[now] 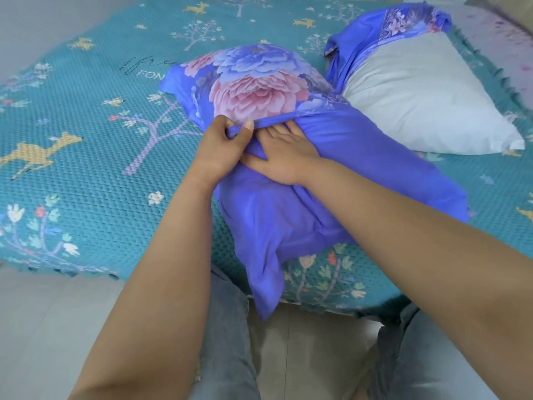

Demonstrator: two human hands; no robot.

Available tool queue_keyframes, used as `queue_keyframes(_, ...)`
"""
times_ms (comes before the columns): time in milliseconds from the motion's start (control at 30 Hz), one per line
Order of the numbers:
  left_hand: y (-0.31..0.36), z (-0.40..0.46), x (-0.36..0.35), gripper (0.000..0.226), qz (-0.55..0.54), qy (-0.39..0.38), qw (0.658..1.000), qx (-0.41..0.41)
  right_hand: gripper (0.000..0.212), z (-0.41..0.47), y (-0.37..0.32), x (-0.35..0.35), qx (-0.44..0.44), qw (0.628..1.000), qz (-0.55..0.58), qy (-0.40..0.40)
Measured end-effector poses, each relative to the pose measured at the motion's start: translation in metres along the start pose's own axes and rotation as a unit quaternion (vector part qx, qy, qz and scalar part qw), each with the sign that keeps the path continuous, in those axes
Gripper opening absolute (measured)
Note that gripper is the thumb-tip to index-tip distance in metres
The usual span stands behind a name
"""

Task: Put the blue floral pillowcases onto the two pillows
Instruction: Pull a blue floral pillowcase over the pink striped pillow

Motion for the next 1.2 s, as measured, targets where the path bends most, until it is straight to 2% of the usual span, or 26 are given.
queue_keyframes(67,-0.001,0.0,-0.004,0.032,0.023,-0.026,0.999,0.009,0.058,-0.029,-0.003,0.006,0.045,0.999,0.006,0.021)
queue_keyframes(133,0.003,-0.001,-0.006,0.028,0.069,-0.016,0.997,0.014,0.052,-0.051,0.0,0.012,0.058,0.998,0.023,0.026)
queue_keyframes(200,0.011,-0.004,-0.005,0.024,0.136,0.018,0.99,0.007,0.057,-0.064,0.009,0.021,0.003,0.999,0.002,0.054)
queue_keyframes(267,0.015,-0.008,-0.005,0.017,0.182,0.05,0.982,0.003,0.066,-0.073,0.024,0.026,-0.089,0.994,-0.003,0.07)
queue_keyframes(300,0.016,-0.009,-0.004,0.014,0.199,0.059,0.978,0.003,0.069,-0.076,0.03,0.025,-0.121,0.991,0.013,0.062)
queue_keyframes(367,0.023,-0.01,-0.003,0.014,0.237,0.077,0.968,-0.009,0.075,-0.072,0.037,0.017,-0.132,0.99,0.043,0.008)
queue_keyframes(467,0.046,-0.014,-0.013,0.022,0.316,0.1,0.942,-0.055,0.077,-0.051,0.025,-0.002,-0.071,0.993,0.035,-0.085)
queue_keyframes(533,0.055,-0.017,-0.023,0.026,0.353,0.098,0.927,-0.078,0.074,-0.037,0.017,-0.013,-0.038,0.993,0.034,-0.108)
queue_keyframes(633,0.048,-0.021,-0.024,0.019,0.373,0.076,0.923,-0.062,0.071,-0.029,0.029,-0.013,-0.037,0.991,0.078,-0.104)
queue_keyframes(700,0.043,-0.026,-0.025,0.012,0.389,0.063,0.917,-0.061,0.069,-0.035,0.046,-0.002,-0.057,0.993,0.091,-0.044)
queue_keyframes(767,0.041,-0.033,-0.028,0.006,0.386,0.054,0.918,-0.079,0.062,-0.052,0.063,0.012,-0.09,0.989,0.09,0.07)
queue_keyframes(867,0.028,-0.043,-0.029,0.013,0.324,0.039,0.942,-0.079,0.048,-0.098,0.094,0.013,-0.165,0.941,0.144,0.259)
queue_keyframes(900,0.022,-0.044,-0.025,0.013,0.288,0.038,0.954,-0.067,0.045,-0.109,0.103,0.009,-0.184,0.924,0.166,0.29)
queue_keyframes(967,0.008,-0.047,-0.016,0.009,0.222,0.043,0.973,-0.036,0.041,-0.124,0.11,0.008,-0.198,0.915,0.16,0.313)
queue_keyframes(1000,0.002,-0.049,-0.014,0.008,0.199,0.038,0.979,-0.023,0.038,-0.131,0.103,0.014,-0.18,0.916,0.143,0.327)
queue_keyframes(1067,-0.008,-0.049,-0.013,0.012,0.161,0.015,0.987,-0.003,0.034,-0.138,0.07,0.032,-0.074,0.928,0.12,0.345)
queue_keyframes(1133,-0.015,-0.053,-0.014,0.02,0.114,-0.014,0.993,0.009,0.043,-0.141,0.012,0.024,0.09,0.957,0.084,0.262)
queue_keyframes(1200,-0.016,-0.065,-0.017,0.037,0.109,-0.051,0.993,0.009,0.06,-0.147,-0.039,-0.015,0.181,0.974,-0.018,0.137)
Point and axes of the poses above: each hand's wrist, its own z-axis towards the middle knuckle, its own x-axis out of the back of the hand, y = z × x, the point moved 8 cm from there along z, towards the middle knuckle, and after that the axes turned 13 degrees about -y, right-handed, at the moved point
